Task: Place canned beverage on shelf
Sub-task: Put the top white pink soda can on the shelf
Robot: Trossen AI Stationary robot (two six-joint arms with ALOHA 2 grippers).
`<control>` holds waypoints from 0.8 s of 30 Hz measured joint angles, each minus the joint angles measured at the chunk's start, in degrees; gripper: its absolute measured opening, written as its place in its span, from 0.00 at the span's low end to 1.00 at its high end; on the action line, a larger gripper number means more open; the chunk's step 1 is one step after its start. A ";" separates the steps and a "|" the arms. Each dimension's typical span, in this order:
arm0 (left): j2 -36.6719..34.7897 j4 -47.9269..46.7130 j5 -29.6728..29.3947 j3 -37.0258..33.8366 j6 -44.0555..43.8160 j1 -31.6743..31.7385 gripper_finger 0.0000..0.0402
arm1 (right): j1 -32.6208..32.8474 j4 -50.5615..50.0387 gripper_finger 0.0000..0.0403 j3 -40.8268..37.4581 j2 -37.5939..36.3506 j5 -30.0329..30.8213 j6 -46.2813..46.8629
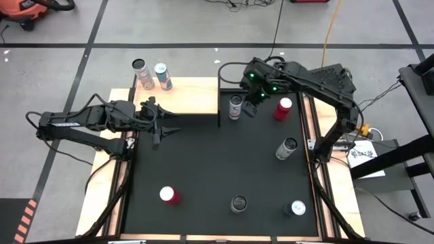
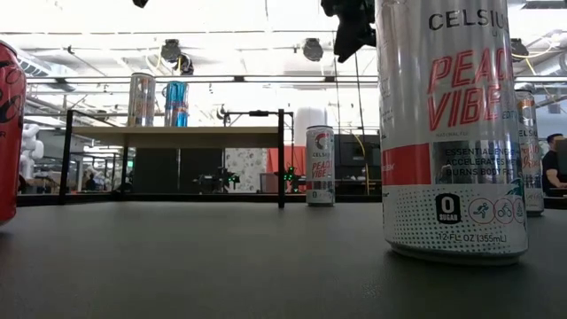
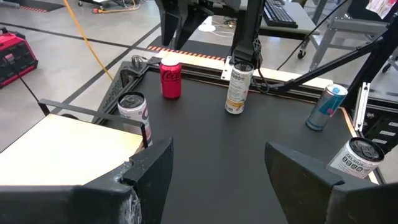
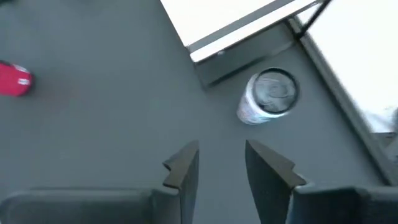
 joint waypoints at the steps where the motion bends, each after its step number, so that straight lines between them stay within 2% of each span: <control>1: 0.00 0.00 0.00 0.00 0.00 0.00 0.63 | 0.02 0.57 0.29 -0.02 0.02 -0.61 0.33; 5: 0.00 0.00 0.00 0.00 0.00 0.00 0.63 | -0.04 1.77 0.26 0.00 0.13 -4.48 -0.27; 13: 0.00 0.02 -0.01 0.00 -0.02 0.00 0.63 | -0.03 1.56 0.24 0.00 1.03 -3.00 -1.27; 17: 0.00 0.02 -1.39 0.00 -1.72 0.00 0.63 | 0.14 0.35 0.30 -0.04 1.36 0.35 -1.93; 24: 0.00 0.02 -2.73 -0.02 -2.93 0.00 0.63 | 0.39 -0.25 0.47 -0.07 1.90 3.26 -5.70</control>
